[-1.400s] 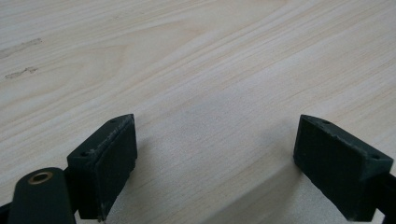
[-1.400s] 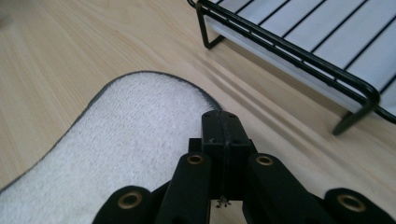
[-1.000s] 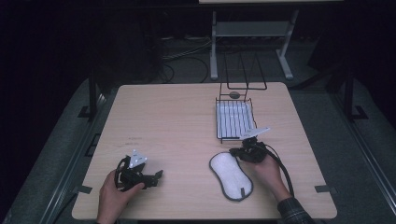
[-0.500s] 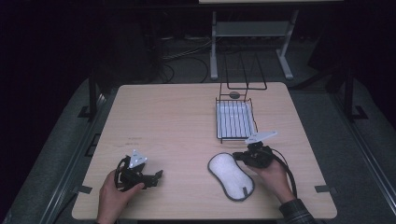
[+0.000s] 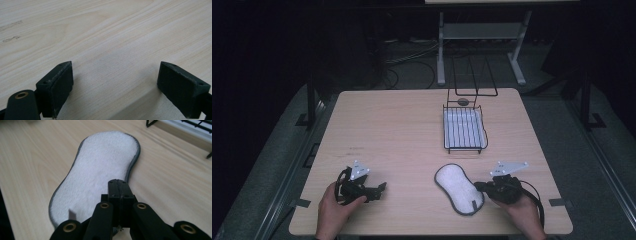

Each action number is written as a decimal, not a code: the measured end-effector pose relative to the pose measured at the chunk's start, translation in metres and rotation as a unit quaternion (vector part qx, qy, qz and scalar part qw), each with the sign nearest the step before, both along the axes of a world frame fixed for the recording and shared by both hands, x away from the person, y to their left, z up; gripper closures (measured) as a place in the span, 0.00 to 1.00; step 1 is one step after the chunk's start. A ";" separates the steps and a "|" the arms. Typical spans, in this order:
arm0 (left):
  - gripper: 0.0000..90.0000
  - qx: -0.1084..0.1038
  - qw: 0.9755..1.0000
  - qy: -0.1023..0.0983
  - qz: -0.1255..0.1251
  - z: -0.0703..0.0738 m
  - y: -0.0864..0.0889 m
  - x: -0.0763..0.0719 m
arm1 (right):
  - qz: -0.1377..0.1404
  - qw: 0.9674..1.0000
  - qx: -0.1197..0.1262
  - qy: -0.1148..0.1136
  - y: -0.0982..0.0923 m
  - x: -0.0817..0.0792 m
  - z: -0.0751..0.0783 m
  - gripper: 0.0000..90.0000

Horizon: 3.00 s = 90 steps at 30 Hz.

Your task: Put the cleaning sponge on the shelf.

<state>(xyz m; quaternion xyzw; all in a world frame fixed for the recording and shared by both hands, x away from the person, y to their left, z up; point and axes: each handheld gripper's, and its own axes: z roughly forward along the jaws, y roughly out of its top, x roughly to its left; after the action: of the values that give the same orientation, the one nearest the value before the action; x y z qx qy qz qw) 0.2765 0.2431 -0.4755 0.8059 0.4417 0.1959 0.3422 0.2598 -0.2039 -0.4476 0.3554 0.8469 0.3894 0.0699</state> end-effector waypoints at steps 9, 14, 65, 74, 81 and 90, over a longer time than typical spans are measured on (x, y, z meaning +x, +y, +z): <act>0.14 0.000 1.000 0.000 0.000 0.000 0.000 0.000 | 0.015 1.000 0.003 0.007 0.005 -0.016 -0.004 1.00; 0.14 0.000 1.000 0.000 0.000 0.000 0.000 0.000 | 0.021 1.000 0.001 0.013 0.007 -0.015 -0.005 1.00; 0.14 0.000 1.000 0.000 0.000 0.000 0.000 0.000 | -0.011 0.999 0.019 0.027 -0.021 0.018 0.008 0.42; 0.14 -0.002 1.000 0.000 0.001 0.000 0.000 0.000 | 0.012 0.999 0.014 0.045 -0.006 0.032 0.011 0.21; 0.14 -0.002 1.000 0.000 0.001 0.000 0.000 0.000 | 0.035 0.998 -0.004 0.043 0.011 0.041 0.011 0.15; 0.14 -0.002 1.000 0.000 0.001 0.000 0.000 0.000 | 0.051 0.998 -0.020 0.032 0.027 0.048 0.005 0.14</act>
<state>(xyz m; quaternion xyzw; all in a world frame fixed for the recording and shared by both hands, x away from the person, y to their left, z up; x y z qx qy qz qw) 0.2764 0.2428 -0.4756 0.8046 0.4429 0.1957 0.3438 0.3074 -0.1764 -0.4428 0.3226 0.8733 0.3637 0.0303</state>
